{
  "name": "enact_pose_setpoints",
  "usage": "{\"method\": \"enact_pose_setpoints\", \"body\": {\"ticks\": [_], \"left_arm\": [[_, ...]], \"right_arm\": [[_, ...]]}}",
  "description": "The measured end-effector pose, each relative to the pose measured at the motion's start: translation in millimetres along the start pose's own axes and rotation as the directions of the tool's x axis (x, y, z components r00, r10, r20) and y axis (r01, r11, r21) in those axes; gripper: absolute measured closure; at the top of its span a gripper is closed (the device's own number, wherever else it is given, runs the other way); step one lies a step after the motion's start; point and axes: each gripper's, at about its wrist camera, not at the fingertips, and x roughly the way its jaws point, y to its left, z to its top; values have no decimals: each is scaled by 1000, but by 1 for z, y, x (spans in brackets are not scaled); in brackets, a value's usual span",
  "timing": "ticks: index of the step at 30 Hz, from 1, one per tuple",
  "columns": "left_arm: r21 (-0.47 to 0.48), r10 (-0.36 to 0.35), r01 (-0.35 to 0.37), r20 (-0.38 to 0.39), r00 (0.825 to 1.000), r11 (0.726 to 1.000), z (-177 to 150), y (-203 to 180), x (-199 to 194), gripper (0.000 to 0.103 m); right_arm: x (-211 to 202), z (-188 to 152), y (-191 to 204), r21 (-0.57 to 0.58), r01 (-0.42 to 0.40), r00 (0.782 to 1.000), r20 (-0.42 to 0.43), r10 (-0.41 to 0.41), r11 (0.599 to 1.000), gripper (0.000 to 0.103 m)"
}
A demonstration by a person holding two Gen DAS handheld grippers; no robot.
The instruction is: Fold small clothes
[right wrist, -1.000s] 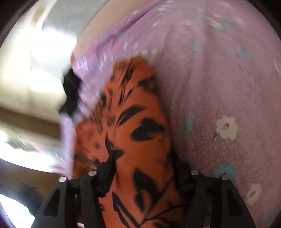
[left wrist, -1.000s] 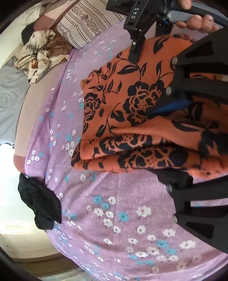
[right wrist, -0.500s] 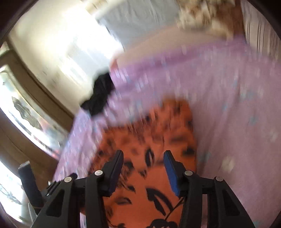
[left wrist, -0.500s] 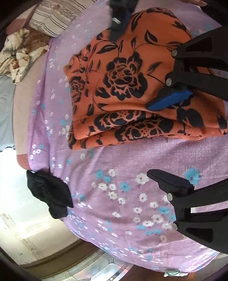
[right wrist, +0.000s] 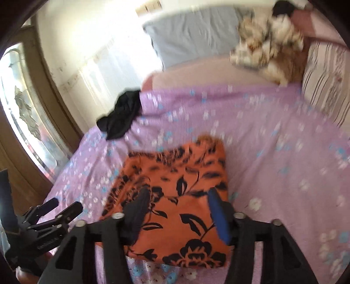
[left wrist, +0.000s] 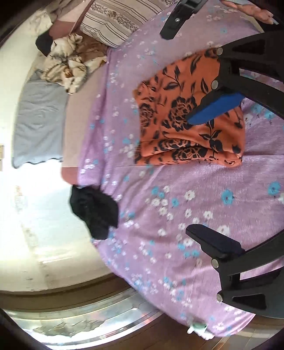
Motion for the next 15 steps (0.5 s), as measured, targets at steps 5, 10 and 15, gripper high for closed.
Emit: {"method": "enact_pose_setpoints", "body": {"ticks": [5,10,15], "left_arm": [[24,36,-38,79,996,999,8,-3,-47,7],[29,47,-51,132,990,998,12,-7,-82,5],[42,87,-96,176,980,995,13,-11,-113,1]], "right_arm": [[-40,-4,8,-40,48,998,30,-47,998,33],[-67,-11,19,-70,79,996,35,-77,994,33],[-95,-8,35,-91,77,996,61,-71,993,33]]}}
